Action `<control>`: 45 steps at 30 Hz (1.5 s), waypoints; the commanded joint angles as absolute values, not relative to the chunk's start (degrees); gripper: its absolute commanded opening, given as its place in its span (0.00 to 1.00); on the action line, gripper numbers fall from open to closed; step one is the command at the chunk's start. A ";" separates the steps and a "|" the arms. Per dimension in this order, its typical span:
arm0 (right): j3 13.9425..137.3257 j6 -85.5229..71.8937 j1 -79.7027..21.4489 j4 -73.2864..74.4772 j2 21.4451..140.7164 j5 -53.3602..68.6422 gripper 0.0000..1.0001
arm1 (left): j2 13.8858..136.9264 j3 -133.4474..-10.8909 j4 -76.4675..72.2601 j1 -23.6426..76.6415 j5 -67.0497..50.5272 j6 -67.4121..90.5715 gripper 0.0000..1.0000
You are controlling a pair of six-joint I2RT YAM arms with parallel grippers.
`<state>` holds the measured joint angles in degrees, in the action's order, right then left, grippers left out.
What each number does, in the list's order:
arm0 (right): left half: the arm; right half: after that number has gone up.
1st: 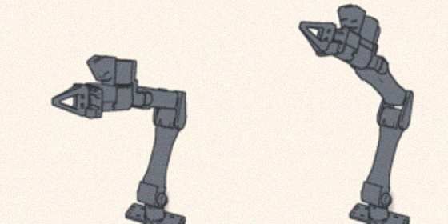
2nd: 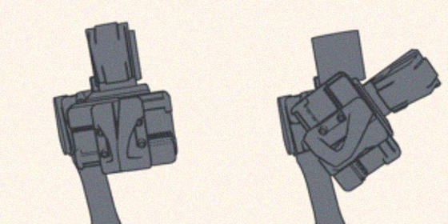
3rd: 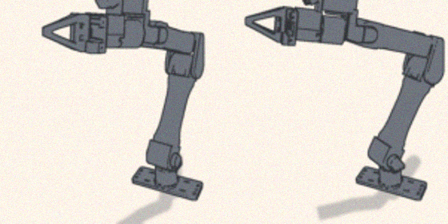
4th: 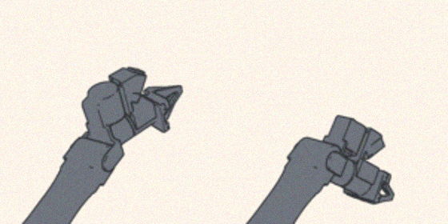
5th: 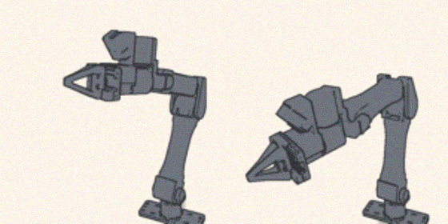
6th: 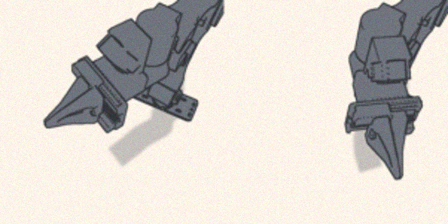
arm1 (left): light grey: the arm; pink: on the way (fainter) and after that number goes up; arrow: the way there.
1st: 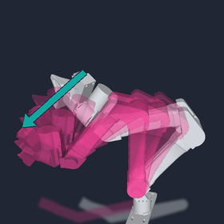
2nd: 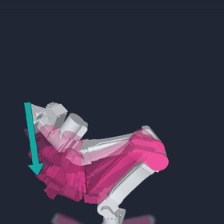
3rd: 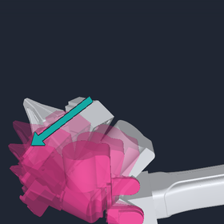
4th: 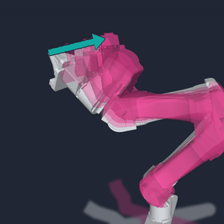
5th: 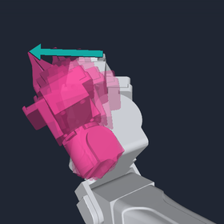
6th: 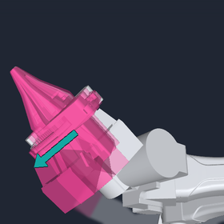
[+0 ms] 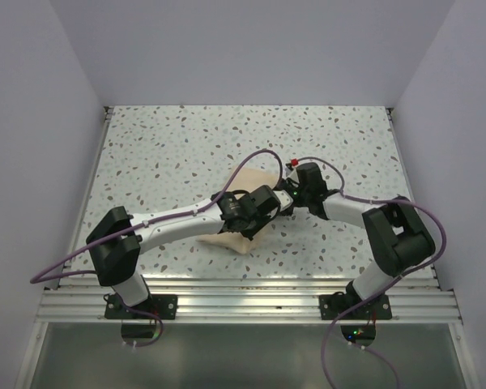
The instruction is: Prepare the surgical pack
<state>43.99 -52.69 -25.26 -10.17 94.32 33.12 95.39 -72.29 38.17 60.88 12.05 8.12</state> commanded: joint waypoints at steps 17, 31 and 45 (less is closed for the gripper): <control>41.57 -47.80 -29.34 -4.82 88.67 37.18 0.00 | 93.34 -74.35 33.66 59.94 8.96 7.12 0.00; 41.57 -63.57 -33.32 -30.39 105.39 33.58 0.00 | 93.52 -75.68 33.92 60.03 7.91 6.33 0.00; 45.18 -43.77 -21.80 9.59 86.49 33.13 0.00 | 89.39 -68.38 32.52 59.85 9.58 8.26 0.00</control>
